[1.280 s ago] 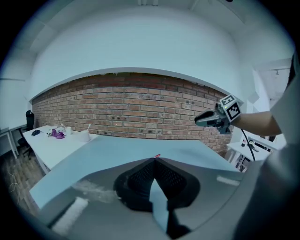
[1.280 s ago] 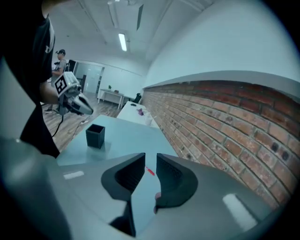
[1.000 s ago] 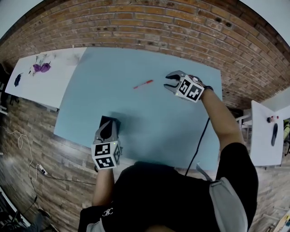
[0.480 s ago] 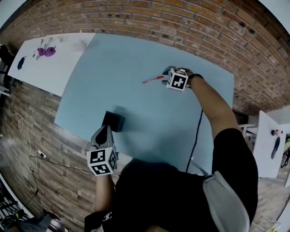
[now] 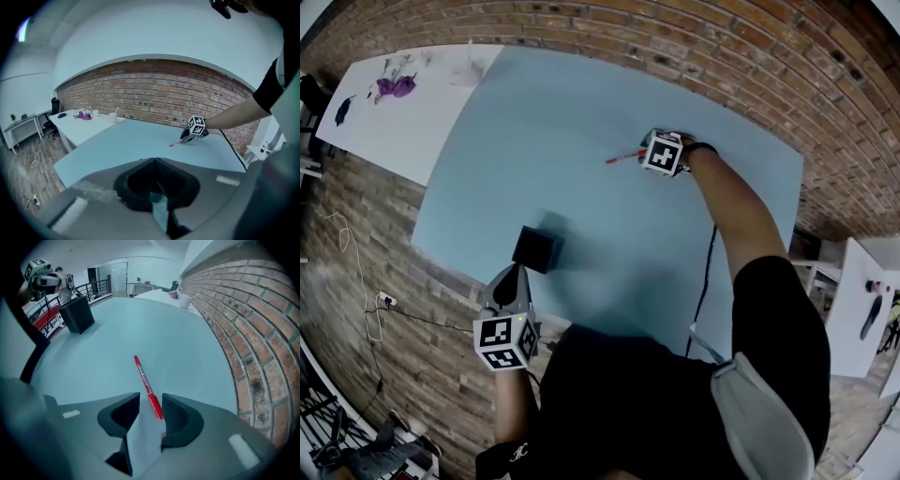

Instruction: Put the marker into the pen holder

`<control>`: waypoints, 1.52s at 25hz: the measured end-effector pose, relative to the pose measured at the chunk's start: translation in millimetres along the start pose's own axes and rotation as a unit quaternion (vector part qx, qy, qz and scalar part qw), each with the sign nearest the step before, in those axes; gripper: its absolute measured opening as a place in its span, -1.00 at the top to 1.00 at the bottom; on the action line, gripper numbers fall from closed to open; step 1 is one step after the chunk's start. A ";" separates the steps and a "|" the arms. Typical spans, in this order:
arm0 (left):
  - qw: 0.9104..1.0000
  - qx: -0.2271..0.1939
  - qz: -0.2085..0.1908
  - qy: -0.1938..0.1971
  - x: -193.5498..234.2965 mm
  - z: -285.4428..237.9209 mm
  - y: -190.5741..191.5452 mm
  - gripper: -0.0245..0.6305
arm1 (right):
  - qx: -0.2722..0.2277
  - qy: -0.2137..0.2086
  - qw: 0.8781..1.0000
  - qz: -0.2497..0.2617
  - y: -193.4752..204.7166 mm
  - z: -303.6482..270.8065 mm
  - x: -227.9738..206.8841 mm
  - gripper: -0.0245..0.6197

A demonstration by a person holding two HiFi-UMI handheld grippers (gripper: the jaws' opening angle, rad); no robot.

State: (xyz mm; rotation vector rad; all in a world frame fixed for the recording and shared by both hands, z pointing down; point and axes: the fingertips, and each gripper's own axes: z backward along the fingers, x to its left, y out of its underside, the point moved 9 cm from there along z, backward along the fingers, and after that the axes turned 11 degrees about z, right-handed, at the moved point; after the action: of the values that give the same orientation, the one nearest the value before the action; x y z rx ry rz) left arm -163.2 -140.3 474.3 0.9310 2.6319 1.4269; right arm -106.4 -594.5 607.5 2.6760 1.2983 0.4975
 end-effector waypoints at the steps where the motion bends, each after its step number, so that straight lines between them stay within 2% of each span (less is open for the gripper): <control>1: 1.000 0.002 0.001 -0.001 1.8 0.4 0.2 0.91 | -0.002 -0.008 1.000 -0.005 0.3 -4.4 -0.3 0.45; 4: 1.000 0.001 0.005 -0.010 12.1 -1.1 1.9 0.91 | -0.034 -0.051 0.998 -0.033 -3.2 -16.6 4.1 0.50; 7: 1.000 -0.001 0.016 -0.018 21.8 -2.1 1.8 0.91 | -0.039 -0.055 0.997 -0.046 -2.4 -20.5 1.4 0.52; 9: 1.000 0.000 0.019 -0.020 25.4 -3.3 0.8 0.91 | 0.010 -0.041 0.998 -0.052 8.6 -20.2 -4.7 0.53; 12: 1.000 0.000 0.022 -0.018 26.0 -5.8 2.0 0.91 | 0.074 -0.051 0.994 -0.064 17.9 -16.5 -4.7 0.64; 16: 1.000 -0.001 0.025 -0.011 24.1 -8.2 4.3 0.91 | 0.034 -0.050 0.996 -0.060 5.7 -22.3 -0.1 0.73; 18: 1.000 -0.002 0.025 -0.007 22.2 -7.3 2.5 0.91 | -0.005 -0.047 0.996 -0.079 -1.8 -22.1 4.8 0.73; 20: 1.000 -0.006 0.024 0.001 20.9 -6.8 0.7 0.91 | -0.019 -0.020 0.990 -0.140 6.6 -14.8 2.6 0.73; 22: 1.000 -0.013 0.024 0.010 20.7 -7.8 -0.7 0.91 | -0.046 0.012 0.973 -0.224 17.9 2.4 -4.0 0.73; 24: 0.999 -0.020 0.025 0.017 20.0 -7.4 -2.0 0.91 | -0.085 0.034 0.960 -0.266 20.2 22.6 -1.1 0.73; 32: 0.997 -0.048 -0.001 0.062 2.0 -9.2 -17.4 0.91 | -0.151 0.151 0.951 -0.223 23.7 117.4 36.4 0.73; 38: 0.994 -0.067 -0.021 0.087 -7.5 2.5 -24.6 0.91 | -0.209 0.233 0.934 -0.175 -3.8 188.4 92.7 0.73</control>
State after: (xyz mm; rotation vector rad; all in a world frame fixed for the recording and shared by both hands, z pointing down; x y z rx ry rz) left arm -168.5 -152.2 452.1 0.7664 2.6121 1.7235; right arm 9.4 -514.0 451.8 1.9864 1.5209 1.2441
